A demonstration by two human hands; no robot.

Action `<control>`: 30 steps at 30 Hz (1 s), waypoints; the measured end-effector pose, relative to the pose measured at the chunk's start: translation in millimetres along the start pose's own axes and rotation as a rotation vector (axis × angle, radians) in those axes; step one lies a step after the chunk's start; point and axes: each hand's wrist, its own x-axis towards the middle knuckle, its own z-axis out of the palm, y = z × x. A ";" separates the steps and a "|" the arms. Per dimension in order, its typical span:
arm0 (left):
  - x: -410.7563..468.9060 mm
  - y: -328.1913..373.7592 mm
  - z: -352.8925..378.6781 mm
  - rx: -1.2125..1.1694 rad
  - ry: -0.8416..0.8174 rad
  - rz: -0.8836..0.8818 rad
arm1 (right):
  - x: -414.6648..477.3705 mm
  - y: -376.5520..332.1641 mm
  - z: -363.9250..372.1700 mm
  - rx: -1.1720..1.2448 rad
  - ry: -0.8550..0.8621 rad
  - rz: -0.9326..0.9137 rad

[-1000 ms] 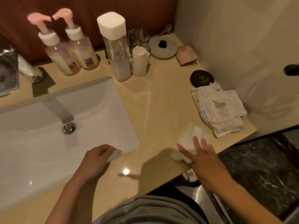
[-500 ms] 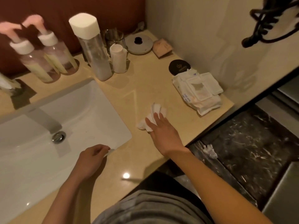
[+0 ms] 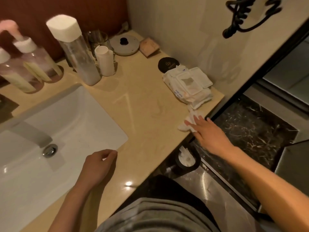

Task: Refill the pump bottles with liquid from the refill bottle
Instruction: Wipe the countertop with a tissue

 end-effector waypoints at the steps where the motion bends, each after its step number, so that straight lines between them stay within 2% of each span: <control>1: -3.5 2.1 0.7 0.017 0.012 0.012 | 4.8 4.5 -0.4 0.006 0.000 0.051; 5: -12.7 6.8 3.5 0.066 0.049 0.082 | 21.3 -9.2 3.6 -0.042 0.012 0.203; 8: -15.1 6.6 5.0 0.099 0.074 0.089 | 14.3 -43.1 9.4 -0.128 0.030 0.215; 13: -15.0 7.8 6.3 0.109 0.076 0.082 | -8.6 -107.6 18.6 -0.215 -0.102 0.096; 15: -15.4 9.4 6.7 0.114 0.088 0.080 | -14.8 -130.0 19.3 -0.239 -0.153 -0.004; 17: -16.9 9.4 7.5 0.115 0.089 0.080 | -25.9 -147.5 31.1 -0.188 -0.115 -0.112; 21: -18.9 7.1 5.4 0.091 0.078 0.092 | -51.0 -168.4 34.3 0.128 0.002 -0.282; 23: -18.2 6.2 4.1 0.086 0.060 0.094 | -58.0 -175.8 22.6 0.197 -0.043 -0.362; 24: -18.8 5.3 3.3 0.084 0.045 0.093 | -58.3 -180.4 9.8 0.276 -0.088 -0.331; 25: -19.7 5.2 3.2 0.076 0.030 0.101 | -58.5 -180.6 -2.0 0.414 -0.210 -0.233; 27: -24.8 3.9 3.3 -0.001 0.032 0.117 | -56.9 -177.8 -16.4 0.912 -0.568 -0.001; 28: -28.1 4.2 3.0 -0.069 0.066 0.113 | -56.4 -175.8 -20.2 1.168 -0.594 0.097; 30: -36.5 3.8 -0.4 -0.186 0.165 0.086 | -57.7 -171.7 -24.3 1.646 -0.533 0.298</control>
